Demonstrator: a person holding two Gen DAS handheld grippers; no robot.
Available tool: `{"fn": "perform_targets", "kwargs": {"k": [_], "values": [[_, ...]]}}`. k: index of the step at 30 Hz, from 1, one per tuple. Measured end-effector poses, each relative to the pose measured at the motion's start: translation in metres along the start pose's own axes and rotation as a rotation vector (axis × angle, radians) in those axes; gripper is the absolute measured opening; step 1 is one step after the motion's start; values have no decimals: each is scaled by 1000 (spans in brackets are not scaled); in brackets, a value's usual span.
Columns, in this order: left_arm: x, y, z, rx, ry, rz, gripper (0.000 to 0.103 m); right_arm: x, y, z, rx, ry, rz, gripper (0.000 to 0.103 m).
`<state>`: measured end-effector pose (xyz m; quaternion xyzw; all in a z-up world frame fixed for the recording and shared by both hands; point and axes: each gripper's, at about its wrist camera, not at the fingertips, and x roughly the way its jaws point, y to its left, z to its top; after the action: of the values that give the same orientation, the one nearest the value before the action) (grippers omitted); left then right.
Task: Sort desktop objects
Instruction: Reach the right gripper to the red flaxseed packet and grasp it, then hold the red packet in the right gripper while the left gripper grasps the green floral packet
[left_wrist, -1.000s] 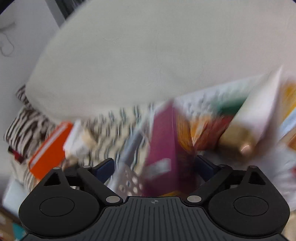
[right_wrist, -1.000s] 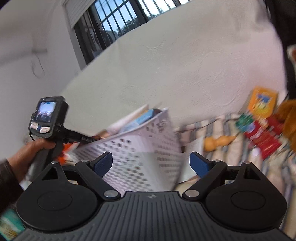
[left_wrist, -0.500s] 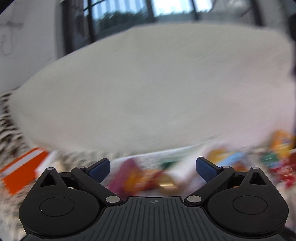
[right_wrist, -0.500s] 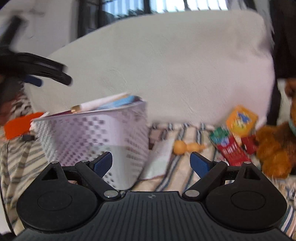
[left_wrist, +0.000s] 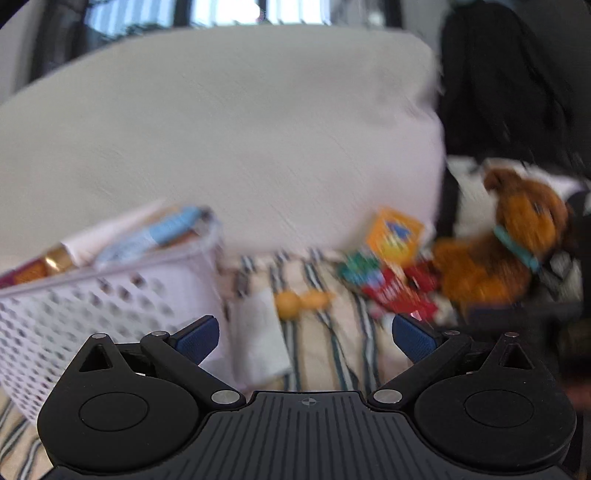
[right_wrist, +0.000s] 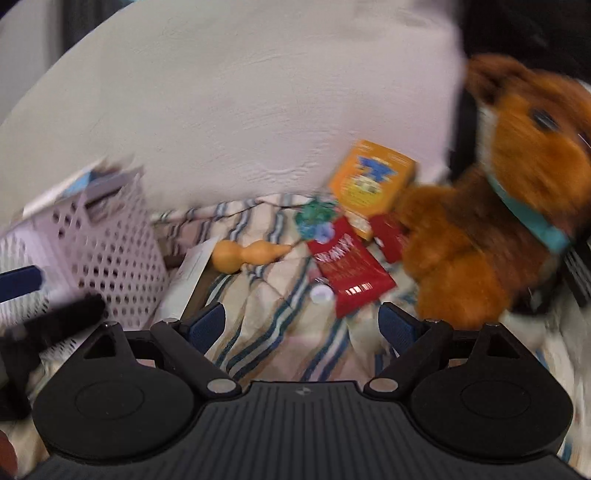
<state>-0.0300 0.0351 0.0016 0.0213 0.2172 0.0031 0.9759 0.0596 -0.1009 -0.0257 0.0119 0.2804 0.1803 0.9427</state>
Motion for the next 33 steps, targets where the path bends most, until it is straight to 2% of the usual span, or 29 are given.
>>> {"fn": "perform_targets", "kwargs": {"k": [3,6,8,11,12,13,15,16,19,21,24,26,29,33], "values": [[8,9,-8,-21,64,2,103,18,10,16,-109,-15,-59,91],[10,27,-7,-112,95,4,103,46,9,32,-142,6,-96,90],[11,37,-7,-168,110,-27,103,70,3,40,-138,52,-150,89],[13,43,-8,-210,113,-50,103,108,-16,41,-80,206,-172,64],[13,43,-8,-208,114,-52,103,110,-23,39,-52,195,-152,66],[14,42,-9,-205,112,-51,103,108,-28,38,-9,190,-139,66],[15,42,-9,-200,112,-49,103,97,-31,35,47,201,-126,55],[14,42,-8,-202,112,-50,103,87,-31,32,88,203,-101,53],[13,42,-7,-205,110,-55,103,42,-27,9,199,206,105,47],[13,42,-8,-206,109,-53,103,11,-19,-12,240,211,176,45],[13,41,-9,-209,106,-39,103,-21,-7,-46,224,230,170,45],[16,36,-10,-193,111,-24,103,-36,0,-61,176,197,138,46],[22,31,-14,-171,138,-10,103,-47,13,-65,77,184,89,49],[43,30,-17,-240,214,-52,103,-33,12,-67,46,195,65,52]]}}
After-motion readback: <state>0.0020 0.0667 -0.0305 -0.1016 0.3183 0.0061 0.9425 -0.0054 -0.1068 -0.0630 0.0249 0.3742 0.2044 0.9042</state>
